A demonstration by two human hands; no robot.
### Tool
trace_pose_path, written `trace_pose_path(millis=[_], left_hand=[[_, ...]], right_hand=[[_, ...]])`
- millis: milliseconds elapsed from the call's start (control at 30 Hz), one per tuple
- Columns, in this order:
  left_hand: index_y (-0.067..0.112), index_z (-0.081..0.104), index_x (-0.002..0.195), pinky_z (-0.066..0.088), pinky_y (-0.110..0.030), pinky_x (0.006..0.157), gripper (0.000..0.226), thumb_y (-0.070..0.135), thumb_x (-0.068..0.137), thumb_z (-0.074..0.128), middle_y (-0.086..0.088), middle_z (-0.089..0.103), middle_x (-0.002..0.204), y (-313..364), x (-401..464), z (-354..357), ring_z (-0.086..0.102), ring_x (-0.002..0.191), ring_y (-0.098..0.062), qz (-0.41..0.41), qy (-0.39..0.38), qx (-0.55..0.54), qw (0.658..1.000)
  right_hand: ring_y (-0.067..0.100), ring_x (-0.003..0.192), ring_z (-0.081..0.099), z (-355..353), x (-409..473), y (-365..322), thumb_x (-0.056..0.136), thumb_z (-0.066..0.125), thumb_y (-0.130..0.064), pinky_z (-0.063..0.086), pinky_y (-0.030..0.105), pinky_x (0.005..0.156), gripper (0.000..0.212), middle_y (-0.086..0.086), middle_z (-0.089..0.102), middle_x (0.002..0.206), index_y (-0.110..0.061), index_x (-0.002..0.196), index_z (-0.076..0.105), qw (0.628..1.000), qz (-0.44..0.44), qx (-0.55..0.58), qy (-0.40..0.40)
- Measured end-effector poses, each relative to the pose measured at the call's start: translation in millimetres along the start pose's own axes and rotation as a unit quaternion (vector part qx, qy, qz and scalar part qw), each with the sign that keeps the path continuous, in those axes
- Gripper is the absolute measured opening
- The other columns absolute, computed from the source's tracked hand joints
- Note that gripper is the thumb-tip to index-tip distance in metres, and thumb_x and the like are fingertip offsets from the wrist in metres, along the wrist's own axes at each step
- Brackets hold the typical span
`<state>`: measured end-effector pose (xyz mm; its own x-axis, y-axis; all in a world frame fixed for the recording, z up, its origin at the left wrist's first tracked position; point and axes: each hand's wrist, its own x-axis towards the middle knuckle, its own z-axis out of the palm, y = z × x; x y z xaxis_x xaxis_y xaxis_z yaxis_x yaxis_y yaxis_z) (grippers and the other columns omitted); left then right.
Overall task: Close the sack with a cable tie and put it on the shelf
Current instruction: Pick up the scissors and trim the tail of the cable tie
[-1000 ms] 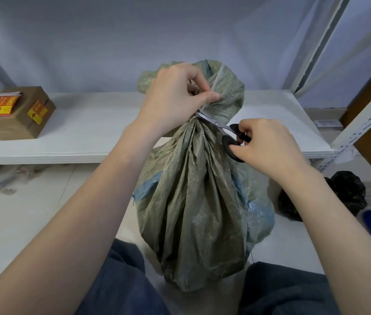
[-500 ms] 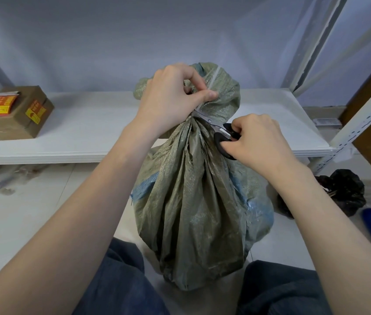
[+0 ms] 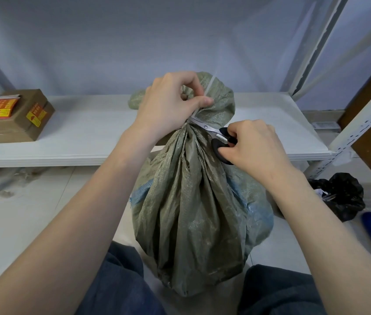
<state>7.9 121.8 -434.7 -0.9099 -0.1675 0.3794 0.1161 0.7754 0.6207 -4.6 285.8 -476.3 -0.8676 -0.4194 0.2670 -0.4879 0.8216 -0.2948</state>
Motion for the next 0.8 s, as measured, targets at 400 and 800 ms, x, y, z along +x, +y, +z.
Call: trace_pose_path(millis=[400,800], left_hand=[[0.031,0.067,0.068,0.032,-0.034,0.085,0.017,0.045,0.070,0.076,0.010,0.050,0.091,8,-5,-2,0.047,0.095,-0.018,0.129,0.037,0.082,0.988],[0.041,0.062,0.067,0.021,-0.030,0.078,0.018,0.053,0.065,0.075,0.018,0.034,0.076,4,-1,-13,0.036,0.090,-0.011,0.088,0.060,0.082,0.991]], right_hand=[[0.033,0.066,0.037,-4,-5,-8,0.070,0.059,-0.035,0.030,0.032,0.060,0.033,0.006,0.039,0.058,-0.015,0.057,0.036,1.000,0.015,-0.019,0.019],[0.035,0.060,0.037,-15,-6,-11,0.074,0.058,-0.028,0.027,0.031,0.054,0.040,0.005,0.031,0.051,-0.012,0.050,0.030,0.999,0.002,-0.030,0.033]])
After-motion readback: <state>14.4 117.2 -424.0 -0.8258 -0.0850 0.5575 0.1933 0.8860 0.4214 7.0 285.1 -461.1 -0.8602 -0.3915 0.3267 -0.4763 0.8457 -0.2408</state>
